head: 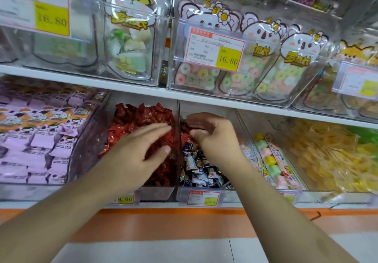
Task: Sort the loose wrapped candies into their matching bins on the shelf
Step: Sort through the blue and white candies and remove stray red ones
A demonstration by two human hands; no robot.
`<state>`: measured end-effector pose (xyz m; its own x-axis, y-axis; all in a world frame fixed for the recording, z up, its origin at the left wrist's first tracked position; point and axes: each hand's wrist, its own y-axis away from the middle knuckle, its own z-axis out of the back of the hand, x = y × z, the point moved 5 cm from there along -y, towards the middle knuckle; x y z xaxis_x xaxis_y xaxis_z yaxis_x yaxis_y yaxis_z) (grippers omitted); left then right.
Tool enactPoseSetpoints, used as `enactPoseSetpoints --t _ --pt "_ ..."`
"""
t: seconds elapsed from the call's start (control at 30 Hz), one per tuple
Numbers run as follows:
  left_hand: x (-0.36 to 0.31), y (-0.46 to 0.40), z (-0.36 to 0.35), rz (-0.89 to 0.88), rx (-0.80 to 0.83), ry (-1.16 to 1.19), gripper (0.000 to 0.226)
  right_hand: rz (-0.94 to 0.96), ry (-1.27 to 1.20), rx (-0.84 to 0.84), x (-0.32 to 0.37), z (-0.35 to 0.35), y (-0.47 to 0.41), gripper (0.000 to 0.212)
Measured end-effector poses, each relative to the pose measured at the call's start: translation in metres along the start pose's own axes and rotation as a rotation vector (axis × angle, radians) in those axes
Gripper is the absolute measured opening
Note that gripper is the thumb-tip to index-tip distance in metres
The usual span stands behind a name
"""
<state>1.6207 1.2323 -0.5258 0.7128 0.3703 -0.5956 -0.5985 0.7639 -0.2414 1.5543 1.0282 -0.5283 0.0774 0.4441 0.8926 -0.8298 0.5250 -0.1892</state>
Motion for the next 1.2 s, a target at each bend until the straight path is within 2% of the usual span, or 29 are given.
enactPoseSetpoints --t 0.1,0.17,0.37,0.47,0.53,0.7,0.87,1.0,1.07,1.17,1.2 --pt "-0.005 -0.007 -0.026 -0.093 0.148 -0.064 0.065 0.001 0.198 -0.090 -0.021 0.011 -0.015 0.031" --pt "-0.004 -0.010 -0.038 -0.110 0.177 -0.077 0.069 -0.026 0.217 -0.091 -0.030 0.008 -0.032 0.037" --pt "-0.001 -0.012 -0.043 -0.109 0.115 -0.016 0.072 -0.128 0.449 0.101 -0.033 -0.011 -0.080 0.054" --pt "-0.001 -0.011 -0.043 -0.110 0.103 0.021 0.070 -0.172 0.604 0.184 -0.045 -0.019 -0.087 0.043" --pt "-0.001 -0.010 -0.043 -0.113 0.100 0.021 0.069 -0.149 0.636 0.131 -0.047 -0.019 -0.087 0.028" --pt "0.000 -0.010 -0.043 -0.102 0.106 0.021 0.067 -0.097 0.574 0.011 -0.033 -0.007 -0.073 0.020" --pt "-0.005 -0.007 -0.036 -0.110 0.076 0.015 0.069 -0.064 0.485 -0.186 -0.015 0.014 -0.049 0.014" --pt "-0.011 -0.001 -0.011 -0.073 -0.079 0.010 0.055 -0.069 0.171 -0.247 -0.001 0.013 -0.024 0.008" --pt "-0.007 0.001 0.003 -0.022 -0.177 0.024 0.048 -0.001 0.094 -0.157 0.011 0.003 -0.015 0.005" --pt "0.006 0.006 0.017 0.058 -0.264 0.056 0.040 0.065 0.131 0.115 0.022 -0.016 -0.004 0.037" --pt "0.008 0.007 0.018 0.071 -0.258 0.053 0.040 0.070 0.153 0.137 0.022 -0.016 -0.002 0.046"
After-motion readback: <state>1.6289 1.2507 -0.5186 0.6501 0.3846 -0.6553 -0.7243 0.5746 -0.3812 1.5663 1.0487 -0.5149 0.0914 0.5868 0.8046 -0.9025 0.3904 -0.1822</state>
